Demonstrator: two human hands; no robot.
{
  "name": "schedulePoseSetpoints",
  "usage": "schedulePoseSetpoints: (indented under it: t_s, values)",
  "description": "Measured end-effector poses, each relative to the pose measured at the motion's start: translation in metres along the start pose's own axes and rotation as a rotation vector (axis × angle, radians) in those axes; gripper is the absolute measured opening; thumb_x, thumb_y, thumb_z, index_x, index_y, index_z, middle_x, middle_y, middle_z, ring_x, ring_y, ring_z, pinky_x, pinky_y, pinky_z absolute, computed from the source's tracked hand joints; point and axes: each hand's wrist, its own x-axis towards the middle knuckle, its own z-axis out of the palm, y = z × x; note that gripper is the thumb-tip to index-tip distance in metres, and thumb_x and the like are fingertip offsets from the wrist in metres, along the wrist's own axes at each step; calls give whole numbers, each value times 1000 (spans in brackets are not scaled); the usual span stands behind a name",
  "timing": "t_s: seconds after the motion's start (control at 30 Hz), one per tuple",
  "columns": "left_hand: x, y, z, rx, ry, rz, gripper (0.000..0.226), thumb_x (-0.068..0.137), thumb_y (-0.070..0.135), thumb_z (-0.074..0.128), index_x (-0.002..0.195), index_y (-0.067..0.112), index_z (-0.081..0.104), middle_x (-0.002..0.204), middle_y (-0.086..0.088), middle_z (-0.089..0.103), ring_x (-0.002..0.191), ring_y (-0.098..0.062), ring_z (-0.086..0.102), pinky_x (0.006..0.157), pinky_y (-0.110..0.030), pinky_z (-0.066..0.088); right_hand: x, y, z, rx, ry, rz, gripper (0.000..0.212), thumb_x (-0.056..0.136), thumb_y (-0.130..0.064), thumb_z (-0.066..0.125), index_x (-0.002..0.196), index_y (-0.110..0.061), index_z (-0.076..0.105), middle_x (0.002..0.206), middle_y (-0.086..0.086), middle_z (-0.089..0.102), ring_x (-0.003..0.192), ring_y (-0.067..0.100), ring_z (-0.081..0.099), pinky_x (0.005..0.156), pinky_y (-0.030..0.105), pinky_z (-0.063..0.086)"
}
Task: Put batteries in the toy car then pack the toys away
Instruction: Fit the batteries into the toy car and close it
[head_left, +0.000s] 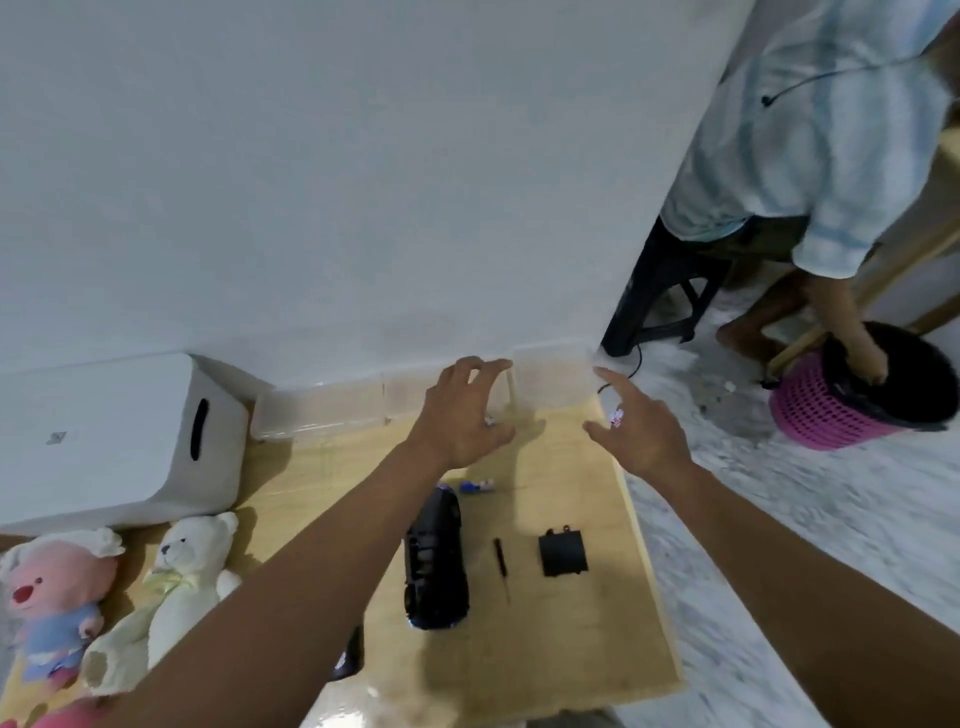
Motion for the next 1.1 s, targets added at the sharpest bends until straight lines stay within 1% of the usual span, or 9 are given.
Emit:
schedulePoseSetpoints:
  t_s: [0.1, 0.27, 0.4, 0.47, 0.53, 0.63, 0.77, 0.93, 1.1]
  values:
    - [36, 12, 28, 96, 21, 19, 87, 84, 40, 76, 159, 29, 33, 161, -7, 29, 151, -29, 25, 119, -45, 29, 26, 3, 1, -54, -20, -60, 84, 87, -38, 73, 154, -49, 24, 65, -14, 47, 73, 18, 54, 65, 28, 41]
    - [65, 12, 76, 277, 100, 55, 85, 84, 43, 75, 157, 24, 38, 160, -13, 32, 148, -36, 31, 117, -52, 36, 60, 16, 16, -204, -60, -205, 89, 89, -37, 67, 157, -49, 10, 84, -5, 65, 82, 19, 65, 63, 27, 41]
    - [73, 8, 93, 315, 245, 45, 77, 87, 47, 67, 154, 20, 43, 153, -16, 42, 140, -40, 41, 112, -54, 40, 66, 25, 27, -222, 16, -259, 84, 88, -41, 69, 157, -44, 21, 72, -4, 62, 67, 19, 63, 58, 26, 41]
    - [76, 5, 100, 353, 280, 56, 77, 91, 50, 63, 157, 18, 41, 154, -17, 43, 140, -40, 42, 112, -56, 39, 67, 26, 31, -175, 91, -282, 83, 83, -42, 75, 155, -38, 34, 59, -9, 47, 50, 13, 48, 52, 23, 35]
    - [76, 1, 103, 395, 278, 72, 77, 95, 54, 58, 160, 18, 36, 155, -17, 42, 141, -40, 42, 113, -58, 37, 68, 27, 34, -128, 104, -283, 82, 82, -45, 77, 154, -37, 38, 58, -16, 37, 50, 6, 39, 52, 22, 35]
    - [75, -4, 105, 455, 283, 98, 77, 98, 56, 56, 161, 18, 35, 154, -18, 44, 140, -40, 43, 112, -60, 37, 69, 29, 33, -105, 90, -307, 83, 82, -50, 77, 153, -37, 36, 60, -16, 37, 49, 3, 37, 51, 20, 36]
    - [76, -10, 106, 480, 294, 129, 75, 100, 54, 55, 162, 19, 32, 154, -18, 45, 140, -41, 44, 111, -60, 39, 75, 31, 27, -116, 65, -346, 85, 80, -54, 78, 153, -34, 39, 57, -18, 31, 46, 1, 33, 44, 15, 23]
    - [75, -7, 107, 457, 286, 97, 70, 101, 53, 43, 162, 20, 28, 156, -16, 42, 143, -39, 41, 113, -61, 39, 80, 33, 26, -130, 93, -418, 85, 75, -58, 79, 149, -29, 47, 55, -5, 58, 41, 14, 56, 46, 20, 35]
    - [75, -10, 101, 423, 242, 141, 69, 105, 54, 36, 164, 19, 25, 159, -17, 38, 145, -39, 37, 117, -58, 35, 86, 41, 18, -166, 4, -395, 83, 83, -61, 69, 155, -37, 35, 49, -14, 28, 40, 4, 33, 45, 20, 28]
